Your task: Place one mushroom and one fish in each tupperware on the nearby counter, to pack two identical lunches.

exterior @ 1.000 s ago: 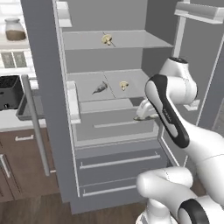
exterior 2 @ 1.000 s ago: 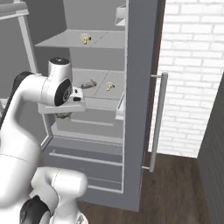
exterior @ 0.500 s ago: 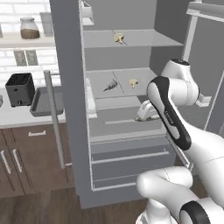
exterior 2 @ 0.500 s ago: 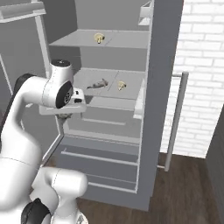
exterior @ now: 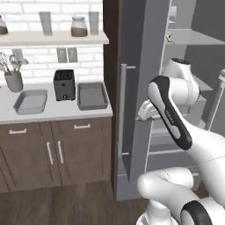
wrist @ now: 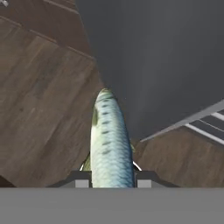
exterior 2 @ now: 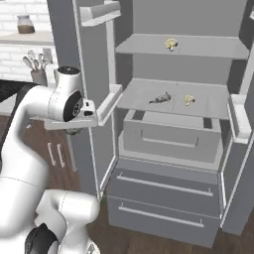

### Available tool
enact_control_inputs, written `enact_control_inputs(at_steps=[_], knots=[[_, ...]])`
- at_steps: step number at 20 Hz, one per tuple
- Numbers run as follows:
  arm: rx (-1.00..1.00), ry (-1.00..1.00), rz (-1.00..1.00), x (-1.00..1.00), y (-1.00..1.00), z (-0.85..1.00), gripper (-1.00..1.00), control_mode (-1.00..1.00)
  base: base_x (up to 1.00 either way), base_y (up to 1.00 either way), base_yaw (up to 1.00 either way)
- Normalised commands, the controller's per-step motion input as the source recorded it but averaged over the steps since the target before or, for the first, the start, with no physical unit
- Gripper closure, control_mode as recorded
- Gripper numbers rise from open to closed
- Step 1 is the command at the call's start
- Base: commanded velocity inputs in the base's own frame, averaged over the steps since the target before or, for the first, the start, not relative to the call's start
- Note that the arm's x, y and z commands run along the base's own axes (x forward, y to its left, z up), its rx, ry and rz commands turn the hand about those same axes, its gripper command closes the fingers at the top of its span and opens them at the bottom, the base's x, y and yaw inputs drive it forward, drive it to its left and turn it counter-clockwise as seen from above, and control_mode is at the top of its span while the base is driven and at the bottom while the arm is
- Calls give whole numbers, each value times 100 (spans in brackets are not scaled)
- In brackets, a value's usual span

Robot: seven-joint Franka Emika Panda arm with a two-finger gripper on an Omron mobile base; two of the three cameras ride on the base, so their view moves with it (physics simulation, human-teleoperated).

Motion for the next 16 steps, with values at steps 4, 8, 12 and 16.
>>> enact_control_inputs(at_steps=[4, 8, 12, 16], knots=[[0, 0, 0, 0, 0, 0, 100, 100, -5, 93, 36], [0, 0, 0, 0, 0, 0, 100, 100, -4, 56, 78], [0, 0, 0, 0, 0, 0, 100, 100, 6, 26, 63], [0, 0, 0, 0, 0, 0, 100, 100, 23, 33, 38]])
